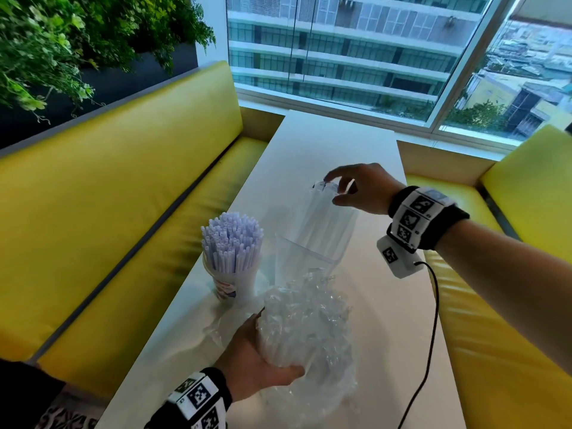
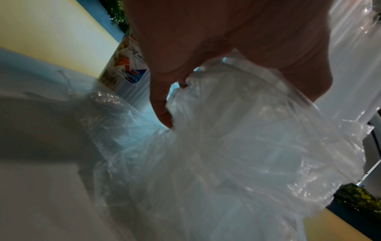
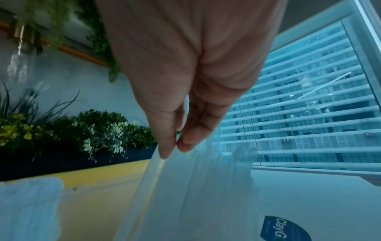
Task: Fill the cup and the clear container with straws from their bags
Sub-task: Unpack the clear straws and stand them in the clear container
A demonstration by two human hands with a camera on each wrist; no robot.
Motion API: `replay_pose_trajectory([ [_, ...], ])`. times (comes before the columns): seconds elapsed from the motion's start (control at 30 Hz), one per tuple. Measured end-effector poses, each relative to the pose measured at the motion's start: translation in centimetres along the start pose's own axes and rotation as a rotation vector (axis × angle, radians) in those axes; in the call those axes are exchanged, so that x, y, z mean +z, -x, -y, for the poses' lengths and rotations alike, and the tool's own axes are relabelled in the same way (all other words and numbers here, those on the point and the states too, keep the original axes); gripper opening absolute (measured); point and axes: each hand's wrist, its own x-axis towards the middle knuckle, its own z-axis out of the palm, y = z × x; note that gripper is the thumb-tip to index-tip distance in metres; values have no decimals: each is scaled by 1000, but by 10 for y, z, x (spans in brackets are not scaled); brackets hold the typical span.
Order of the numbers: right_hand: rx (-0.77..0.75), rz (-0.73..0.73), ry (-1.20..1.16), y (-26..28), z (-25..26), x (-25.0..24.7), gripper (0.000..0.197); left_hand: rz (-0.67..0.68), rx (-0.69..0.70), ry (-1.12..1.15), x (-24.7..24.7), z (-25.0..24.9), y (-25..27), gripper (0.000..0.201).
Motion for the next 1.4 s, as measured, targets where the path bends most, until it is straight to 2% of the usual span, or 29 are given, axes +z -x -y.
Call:
replay_pose_trajectory([
  [0.1, 26, -45, -16, -7, 0, 16, 39, 1, 0, -1, -1, -1, 0, 76],
  [0.23, 16, -15, 94, -8, -3, 27, 47, -1, 12, -11, -1, 0, -1, 76],
  [0.33, -58, -52, 124, 5, 1, 20, 50, -2, 22, 2, -1, -1, 0, 73],
  [0.4, -149, -65, 43, 26, 13, 8, 40, 3, 24, 13, -1, -3, 0, 74],
  [0.47, -234, 29, -96, 56, 26, -2, 35, -2, 19, 23, -1, -3, 0, 76],
  [0.53, -256, 179, -169, 90, 36, -7, 39, -12, 20, 14, -1, -2, -2, 79],
  [0.67, -81, 486, -175, 148, 37, 5, 54, -6, 11, 8, -2, 1, -4, 83],
  [0.73, -14, 552, -175, 168, 37, 22, 63, -17, 12, 10, -2, 1, -4, 81],
  [0.8, 26, 493, -187, 182, 40, 45, 69, -13, 15, 6, -1, 0, -6, 78],
  [0.93, 38, 183, -212, 204, 56, 86, 68, -18, 44, 11, 1, -6, -5, 70],
  [1.03, 17, -33, -262, 211, 61, 100, 48, -36, 77, 3, 1, -9, -1, 68],
  [1.1, 26, -125, -347, 211, 60, 102, 31, -44, 83, -4, 1, -8, 0, 65],
  [1.2, 46, -184, -452, 209, 55, 105, 26, -53, 95, -13, 1, -5, 0, 67],
  [1.33, 161, -184, -720, 211, 52, 119, 20, -24, 92, -15, 1, -5, -1, 69],
  [1.4, 139, -211, -698, 212, 51, 124, 21, -9, 95, -2, 1, -8, -1, 66],
])
